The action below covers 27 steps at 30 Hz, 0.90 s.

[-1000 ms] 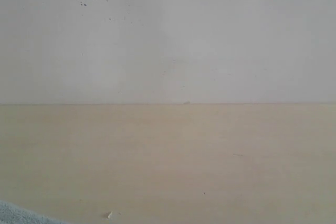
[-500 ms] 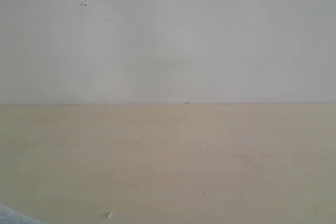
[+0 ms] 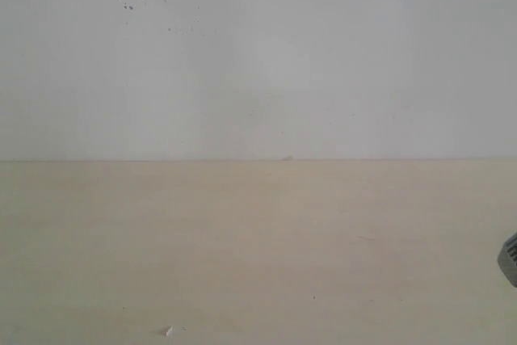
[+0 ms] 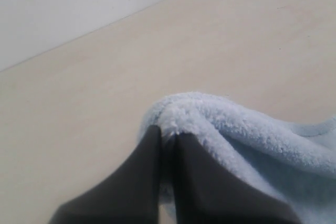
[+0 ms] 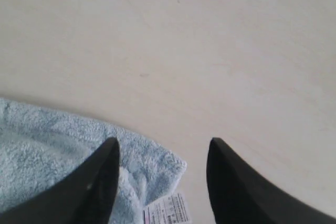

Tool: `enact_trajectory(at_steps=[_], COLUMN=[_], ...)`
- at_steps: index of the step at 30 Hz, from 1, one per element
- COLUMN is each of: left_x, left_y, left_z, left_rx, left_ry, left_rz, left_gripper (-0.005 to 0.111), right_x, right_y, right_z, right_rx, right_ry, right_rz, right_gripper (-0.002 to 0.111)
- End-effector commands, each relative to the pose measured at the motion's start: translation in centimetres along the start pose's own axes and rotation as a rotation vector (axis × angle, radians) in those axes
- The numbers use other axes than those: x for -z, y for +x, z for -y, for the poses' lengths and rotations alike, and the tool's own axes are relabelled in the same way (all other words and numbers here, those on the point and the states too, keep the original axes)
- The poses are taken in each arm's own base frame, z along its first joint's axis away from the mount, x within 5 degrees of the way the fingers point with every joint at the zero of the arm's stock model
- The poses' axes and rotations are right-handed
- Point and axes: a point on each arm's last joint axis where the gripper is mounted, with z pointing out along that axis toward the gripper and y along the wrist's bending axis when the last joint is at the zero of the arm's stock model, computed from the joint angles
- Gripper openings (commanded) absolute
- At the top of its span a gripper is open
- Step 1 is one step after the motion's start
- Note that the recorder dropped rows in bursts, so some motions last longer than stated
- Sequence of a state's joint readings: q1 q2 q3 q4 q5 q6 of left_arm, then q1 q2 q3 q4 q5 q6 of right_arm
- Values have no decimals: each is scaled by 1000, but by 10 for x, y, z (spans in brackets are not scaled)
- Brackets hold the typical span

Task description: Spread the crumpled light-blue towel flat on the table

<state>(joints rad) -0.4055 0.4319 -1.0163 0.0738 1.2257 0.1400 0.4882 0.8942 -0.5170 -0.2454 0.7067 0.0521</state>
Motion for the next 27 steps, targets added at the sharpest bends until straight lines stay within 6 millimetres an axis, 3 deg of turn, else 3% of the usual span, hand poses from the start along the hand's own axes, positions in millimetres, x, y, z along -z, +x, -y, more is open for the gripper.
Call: enact_trajectory(at_steps=[1,8,20,27], left_x=[-2,-2,-2,-2], left_y=[0,0,0,0], left_z=[1,1,1,1], left_rx=[11,11,11,8], left_ry=[11,11,9,9], left_rz=[-1,-1,-2,-2], left_gripper=[4,4,4,4], right_x=[-11,-47,-95,-108], right_y=[-6,-9,5,10], right_z=[-2,-7,-10,-5], right_rx=[2,31,61,85], right_ry=[-15,-24,11,87], right_rz=[9,-123,-376,-437], right_gripper=[47,47,47,47])
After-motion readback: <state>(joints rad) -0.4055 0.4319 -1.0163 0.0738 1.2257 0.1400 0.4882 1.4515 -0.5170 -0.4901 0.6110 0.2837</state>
